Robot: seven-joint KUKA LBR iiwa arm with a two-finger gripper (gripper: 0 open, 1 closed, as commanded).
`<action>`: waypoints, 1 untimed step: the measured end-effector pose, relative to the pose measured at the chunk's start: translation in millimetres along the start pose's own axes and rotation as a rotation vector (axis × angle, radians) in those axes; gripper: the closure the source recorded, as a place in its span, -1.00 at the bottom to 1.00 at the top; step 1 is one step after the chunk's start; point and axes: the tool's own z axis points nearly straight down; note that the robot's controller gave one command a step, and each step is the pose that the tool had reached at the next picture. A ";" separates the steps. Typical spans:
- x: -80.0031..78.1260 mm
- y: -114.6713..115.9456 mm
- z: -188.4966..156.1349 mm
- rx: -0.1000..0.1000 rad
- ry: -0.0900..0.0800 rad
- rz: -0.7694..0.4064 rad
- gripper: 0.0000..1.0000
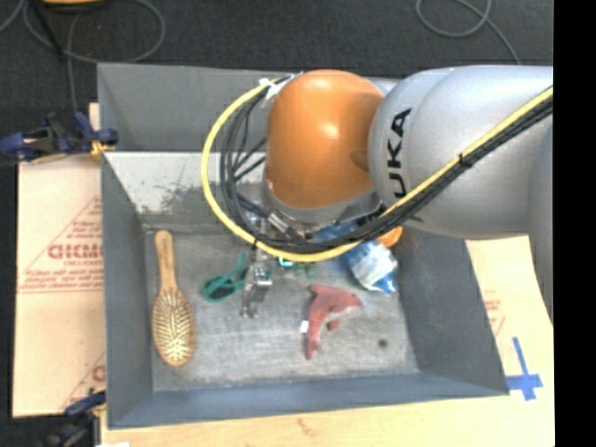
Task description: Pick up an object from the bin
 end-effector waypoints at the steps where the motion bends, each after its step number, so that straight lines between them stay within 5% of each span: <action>1: -1.7 -0.9 -4.4 -0.001 -0.008 0.005 1.00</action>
Offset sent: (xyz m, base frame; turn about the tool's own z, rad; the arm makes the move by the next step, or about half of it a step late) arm 0.0000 0.0000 0.0000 0.0000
